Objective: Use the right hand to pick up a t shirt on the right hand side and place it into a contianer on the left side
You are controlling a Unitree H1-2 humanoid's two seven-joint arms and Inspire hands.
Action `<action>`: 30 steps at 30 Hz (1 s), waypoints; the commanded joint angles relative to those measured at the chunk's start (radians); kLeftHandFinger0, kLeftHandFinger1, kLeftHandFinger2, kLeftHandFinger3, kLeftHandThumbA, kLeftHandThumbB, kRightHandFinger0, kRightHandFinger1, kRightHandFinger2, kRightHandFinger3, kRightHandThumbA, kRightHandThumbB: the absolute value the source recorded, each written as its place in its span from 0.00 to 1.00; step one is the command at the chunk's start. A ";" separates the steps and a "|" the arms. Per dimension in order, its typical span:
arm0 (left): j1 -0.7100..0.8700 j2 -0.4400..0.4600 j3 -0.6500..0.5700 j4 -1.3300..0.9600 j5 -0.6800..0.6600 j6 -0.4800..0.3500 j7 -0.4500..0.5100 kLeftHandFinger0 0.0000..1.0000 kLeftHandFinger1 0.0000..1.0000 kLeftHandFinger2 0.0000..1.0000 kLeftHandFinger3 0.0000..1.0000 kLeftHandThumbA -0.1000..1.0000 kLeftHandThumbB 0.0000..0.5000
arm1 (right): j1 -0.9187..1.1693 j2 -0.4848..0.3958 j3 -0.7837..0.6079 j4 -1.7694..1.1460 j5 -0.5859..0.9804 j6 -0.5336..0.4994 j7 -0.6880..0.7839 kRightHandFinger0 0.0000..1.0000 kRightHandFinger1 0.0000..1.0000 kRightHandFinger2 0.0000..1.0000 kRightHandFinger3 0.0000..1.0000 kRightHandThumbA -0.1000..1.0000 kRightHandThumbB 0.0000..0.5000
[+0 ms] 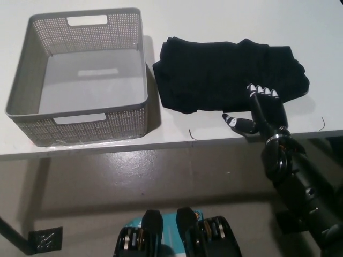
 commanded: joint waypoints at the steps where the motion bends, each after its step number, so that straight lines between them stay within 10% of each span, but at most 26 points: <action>1: 0.028 -0.019 -0.048 -0.014 0.016 -0.029 -0.037 1.00 1.00 0.95 1.00 1.00 0.35 | -0.014 0.032 -0.032 0.029 0.063 -0.098 -0.110 1.00 1.00 1.00 1.00 0.16 0.33; 2: 0.023 -0.023 -0.051 -0.009 0.020 -0.030 -0.035 1.00 1.00 0.95 1.00 1.00 0.35 | -0.014 0.028 -0.036 0.033 0.065 -0.119 -0.129 0.96 1.00 1.00 1.00 0.09 0.34; 3: 0.023 -0.022 -0.053 -0.004 0.020 -0.024 -0.039 1.00 1.00 0.95 1.00 1.00 0.39 | -0.010 0.024 -0.036 0.034 0.066 -0.146 -0.142 0.53 0.67 0.75 0.86 0.00 0.30; 6: 0.037 -0.012 -0.059 -0.011 0.028 -0.026 -0.039 1.00 1.00 0.96 1.00 1.00 0.41 | 0.007 0.030 -0.053 0.037 0.093 -0.169 -0.148 0.11 0.26 0.40 0.59 0.05 0.01; 8: 0.040 -0.009 -0.059 -0.015 0.027 -0.025 -0.039 1.00 1.00 0.96 1.00 1.00 0.41 | 0.007 0.034 -0.056 0.042 0.098 -0.171 -0.149 0.09 0.25 0.38 0.56 0.06 0.00; 9: 0.035 -0.008 -0.062 -0.014 0.029 -0.029 -0.041 1.00 1.00 0.97 1.00 1.00 0.41 | 0.008 0.037 -0.070 0.043 0.117 -0.191 -0.153 0.00 0.06 0.23 0.29 0.19 0.00; 11: 0.043 -0.007 -0.062 -0.030 0.021 -0.002 -0.052 1.00 1.00 0.96 1.00 1.00 0.39 | 0.012 0.036 -0.068 0.055 0.120 -0.213 -0.147 0.00 0.06 0.34 0.13 0.05 0.00; 26: 0.024 -0.015 -0.076 0.008 0.041 -0.026 -0.027 1.00 1.00 0.93 1.00 1.00 0.41 | 0.026 -0.016 -0.081 0.046 0.163 -0.277 -0.120 0.00 0.27 0.59 0.39 0.03 0.00; 30: 0.023 -0.009 -0.074 -0.001 0.032 -0.019 -0.032 1.00 1.00 0.94 1.00 1.00 0.38 | -0.012 -0.029 -0.153 0.021 0.229 -0.302 -0.144 0.00 0.15 0.51 0.42 0.01 0.00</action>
